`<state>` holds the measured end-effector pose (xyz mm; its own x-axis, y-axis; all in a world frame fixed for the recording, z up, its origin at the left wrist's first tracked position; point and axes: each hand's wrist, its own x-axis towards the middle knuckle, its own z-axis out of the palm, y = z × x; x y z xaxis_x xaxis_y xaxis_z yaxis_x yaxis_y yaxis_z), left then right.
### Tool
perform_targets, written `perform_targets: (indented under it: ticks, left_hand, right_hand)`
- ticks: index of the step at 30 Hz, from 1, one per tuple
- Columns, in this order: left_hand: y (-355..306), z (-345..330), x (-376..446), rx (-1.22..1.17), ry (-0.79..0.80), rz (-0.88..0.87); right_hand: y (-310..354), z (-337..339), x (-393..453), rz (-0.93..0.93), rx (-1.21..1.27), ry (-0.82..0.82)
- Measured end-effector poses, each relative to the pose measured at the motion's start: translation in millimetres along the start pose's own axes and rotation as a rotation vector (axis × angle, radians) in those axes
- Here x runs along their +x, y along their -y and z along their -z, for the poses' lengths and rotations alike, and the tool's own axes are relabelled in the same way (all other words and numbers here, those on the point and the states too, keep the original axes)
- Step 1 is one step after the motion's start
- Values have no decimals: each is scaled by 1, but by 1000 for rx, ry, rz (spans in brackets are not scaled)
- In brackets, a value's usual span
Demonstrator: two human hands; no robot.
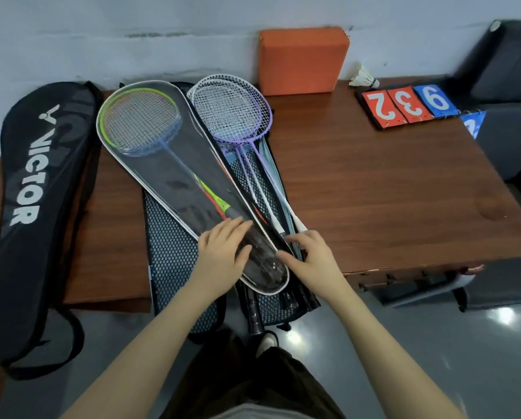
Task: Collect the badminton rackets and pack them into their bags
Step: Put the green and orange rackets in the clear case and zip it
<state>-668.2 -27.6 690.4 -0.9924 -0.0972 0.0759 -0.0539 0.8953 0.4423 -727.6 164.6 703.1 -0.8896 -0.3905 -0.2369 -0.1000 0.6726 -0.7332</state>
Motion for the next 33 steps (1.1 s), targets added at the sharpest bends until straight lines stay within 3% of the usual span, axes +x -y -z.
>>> perform_targets:
  ticks: [6,12,22,27,33]
  left_hand:
    - [46,34,21,99,-38,294]
    - [105,65,59,149,-8,385]
    - [231,82,128,180,212,295]
    - [252,77,101,183,268,204]
    - [249,85,77,192,292,175]
  right_hand:
    - [46,-19,53,191,-166,-146]
    - [99,-50,126,261,-354,-123]
    - [160,-100,236,27,-399,-153]
    - [161,-116,229,69,-263,-308]
    - [161,-127,196,16,-226,-344]
